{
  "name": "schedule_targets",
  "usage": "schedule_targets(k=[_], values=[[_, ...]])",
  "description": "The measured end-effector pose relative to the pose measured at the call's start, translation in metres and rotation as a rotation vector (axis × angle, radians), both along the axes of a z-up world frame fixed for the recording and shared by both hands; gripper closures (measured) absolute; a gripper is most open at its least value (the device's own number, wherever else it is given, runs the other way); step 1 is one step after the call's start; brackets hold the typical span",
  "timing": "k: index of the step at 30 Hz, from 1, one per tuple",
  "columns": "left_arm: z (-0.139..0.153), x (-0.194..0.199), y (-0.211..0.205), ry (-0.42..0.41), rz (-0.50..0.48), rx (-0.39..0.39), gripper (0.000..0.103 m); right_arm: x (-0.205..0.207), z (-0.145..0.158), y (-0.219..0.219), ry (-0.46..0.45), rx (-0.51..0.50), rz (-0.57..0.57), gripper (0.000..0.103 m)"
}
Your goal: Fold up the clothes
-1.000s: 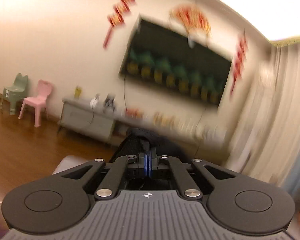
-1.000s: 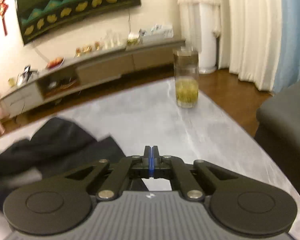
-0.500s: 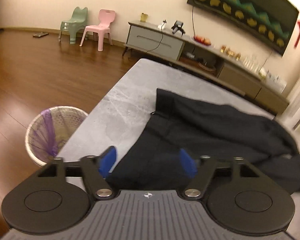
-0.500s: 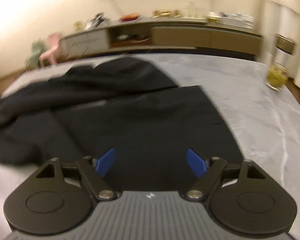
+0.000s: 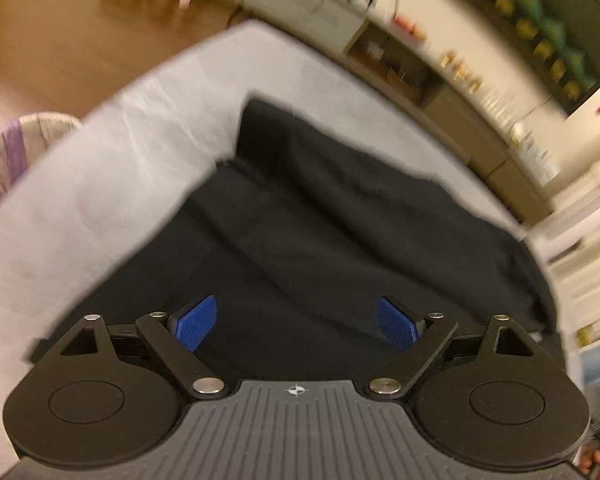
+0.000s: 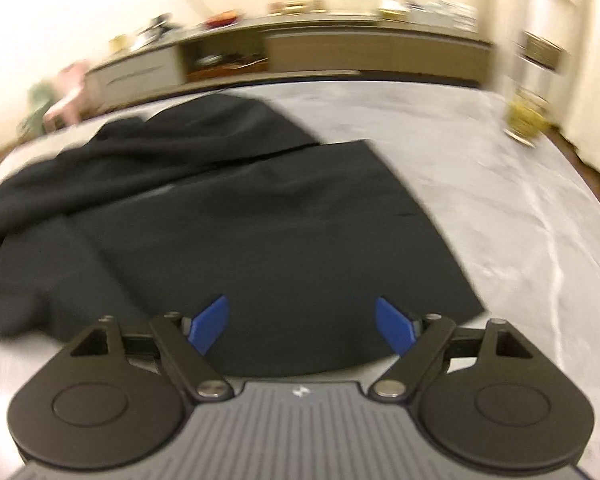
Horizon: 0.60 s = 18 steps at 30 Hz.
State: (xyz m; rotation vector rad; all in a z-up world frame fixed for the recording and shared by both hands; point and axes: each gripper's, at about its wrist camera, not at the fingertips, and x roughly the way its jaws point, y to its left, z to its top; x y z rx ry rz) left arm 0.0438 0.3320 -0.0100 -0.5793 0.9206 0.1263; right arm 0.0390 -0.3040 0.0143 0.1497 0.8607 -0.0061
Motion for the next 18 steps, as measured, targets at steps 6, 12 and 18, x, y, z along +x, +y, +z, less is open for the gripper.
schedule_targets(k=[6, 12, 18], values=[[-0.019, 0.025, -0.019, 0.031, 0.024, 0.019, 0.013, 0.003, -0.01, -0.023, 0.043, 0.022, -0.126, 0.015], [-0.021, 0.049, -0.041, -0.012, -0.002, 0.108, 0.071, 0.019, -0.027, -0.02, 0.086, -0.102, -0.116, 0.052], [-0.006, 0.062, -0.044, -0.179, -0.013, 0.06, 0.103, 0.036, -0.028, -0.029, 0.075, -0.284, -0.122, 0.103]])
